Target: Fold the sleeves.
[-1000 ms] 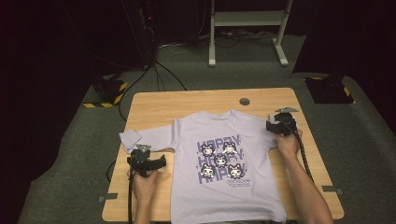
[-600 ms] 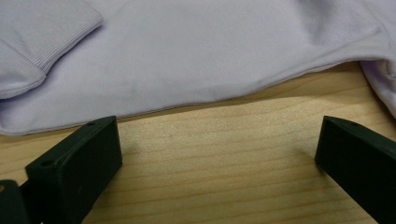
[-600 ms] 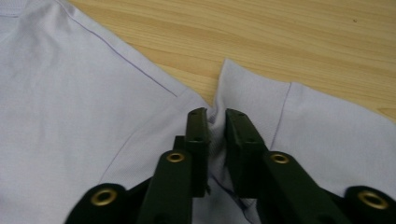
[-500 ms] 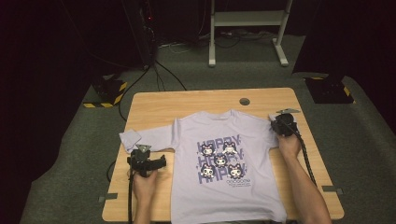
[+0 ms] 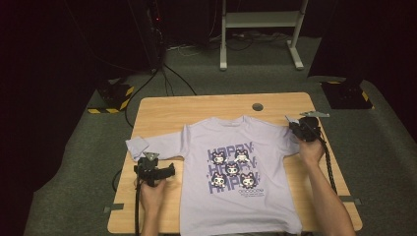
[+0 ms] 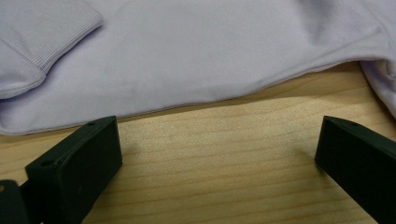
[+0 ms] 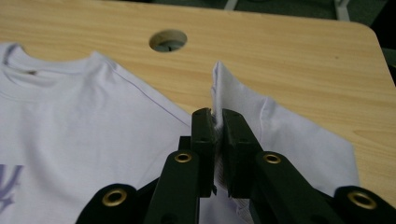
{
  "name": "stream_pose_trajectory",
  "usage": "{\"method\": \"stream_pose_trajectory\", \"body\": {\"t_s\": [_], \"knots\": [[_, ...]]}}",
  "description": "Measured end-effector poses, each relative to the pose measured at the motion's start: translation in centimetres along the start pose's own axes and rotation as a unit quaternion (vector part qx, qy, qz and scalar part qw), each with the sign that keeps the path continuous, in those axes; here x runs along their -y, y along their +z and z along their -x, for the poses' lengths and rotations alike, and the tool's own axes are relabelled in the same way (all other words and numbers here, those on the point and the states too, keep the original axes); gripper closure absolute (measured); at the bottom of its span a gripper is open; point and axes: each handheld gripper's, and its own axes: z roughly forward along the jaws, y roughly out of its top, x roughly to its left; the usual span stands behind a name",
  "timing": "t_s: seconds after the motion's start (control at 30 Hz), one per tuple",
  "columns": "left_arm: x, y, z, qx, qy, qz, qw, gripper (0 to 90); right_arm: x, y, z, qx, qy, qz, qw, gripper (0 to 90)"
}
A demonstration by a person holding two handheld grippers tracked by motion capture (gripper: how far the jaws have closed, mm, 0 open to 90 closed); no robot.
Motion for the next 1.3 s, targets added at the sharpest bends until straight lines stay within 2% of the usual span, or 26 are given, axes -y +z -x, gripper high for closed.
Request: {"method": "stream_pose_trajectory", "body": {"t_s": [0.17,0.3,0.47,0.57,0.7,0.87,0.97,1.1,1.3], "knots": [[0.0,0.0,0.0,0.0,0.0,0.0,1.0,0.7,-0.6,-1.3,-0.2,-0.019,0.003,0.023,0.9995,84.2],[0.0,0.0,0.0,-0.001,0.0,0.0,1.0,0.7,-1.3,-2.8,-1.1,-0.03,-0.01,0.048,0.9983,84.2],[0.0,0.0,0.0,0.0,0.0,0.0,1.0,0.7,-2.1,-3.1,-1.7,-0.04,-0.016,0.047,0.998,84.3],[0.0,0.0,0.0,0.0,0.0,0.0,1.0,0.7,-2.7,-3.5,-2.7,-0.049,-0.025,0.057,0.9969,84.2],[0.0,0.0,0.0,0.0,0.0,0.0,1.0,0.7,-3.0,-3.5,-3.5,-0.055,-0.036,0.055,0.9963,84.2],[0.0,0.0,0.0,0.0,0.0,0.0,1.0,0.7,-3.8,-3.7,-4.8,-0.069,-0.046,0.061,0.9947,84.2],[0.0,0.0,0.0,0.0,0.0,0.0,1.0,0.7,-4.4,-3.9,-5.8,-0.079,-0.06,0.061,0.9932,84.2],[0.0,0.0,0.0,0.0,0.0,0.0,1.0,0.7,-5.0,-4.0,-6.5,-0.09,-0.061,0.066,0.9918,84.2],[0.0,0.0,0.0,0.0,0.0,0.0,1.0,0.7,-6.1,-4.0,-8.5,-0.109,-0.077,0.07,0.9886,84.3]]}}
